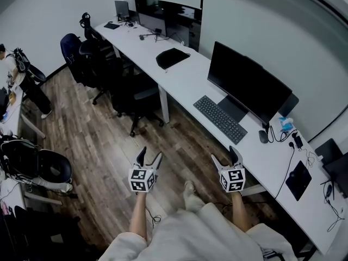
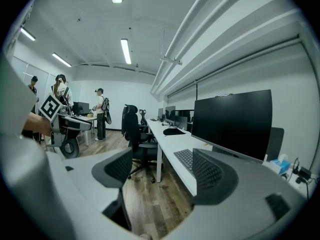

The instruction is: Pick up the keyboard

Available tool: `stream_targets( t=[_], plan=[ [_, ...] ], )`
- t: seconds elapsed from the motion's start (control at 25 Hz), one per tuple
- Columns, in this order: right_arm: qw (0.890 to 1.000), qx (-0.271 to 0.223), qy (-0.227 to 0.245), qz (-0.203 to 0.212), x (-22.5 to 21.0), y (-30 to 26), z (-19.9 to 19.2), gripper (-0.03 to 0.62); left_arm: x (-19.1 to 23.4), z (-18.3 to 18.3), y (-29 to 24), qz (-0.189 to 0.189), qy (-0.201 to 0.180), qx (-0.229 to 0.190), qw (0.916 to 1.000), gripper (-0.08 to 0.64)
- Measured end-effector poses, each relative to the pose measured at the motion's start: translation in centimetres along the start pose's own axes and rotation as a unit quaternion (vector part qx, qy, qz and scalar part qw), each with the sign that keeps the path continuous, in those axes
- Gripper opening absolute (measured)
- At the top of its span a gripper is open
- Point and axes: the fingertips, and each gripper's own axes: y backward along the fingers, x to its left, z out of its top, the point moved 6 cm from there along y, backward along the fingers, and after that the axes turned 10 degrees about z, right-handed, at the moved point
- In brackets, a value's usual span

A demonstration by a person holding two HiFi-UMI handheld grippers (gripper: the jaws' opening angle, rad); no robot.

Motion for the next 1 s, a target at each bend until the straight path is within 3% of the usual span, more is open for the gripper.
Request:
stream_targets(
  t=[0.4,1.0],
  plan=[
    [1.0,0.007,-0.009,0.001,-2.8,-4.7,-0.5,0.37,1.0,0.5,-5.7,-0.001,0.0,0.009,1.0,0.305],
    [1.0,0.007,-0.016,0.024,-12.4,-18.6,2.7,0.37,3.5,5.6,-20.5,0.015,-0.008,0.014,0.9998,0.305]
  ],
)
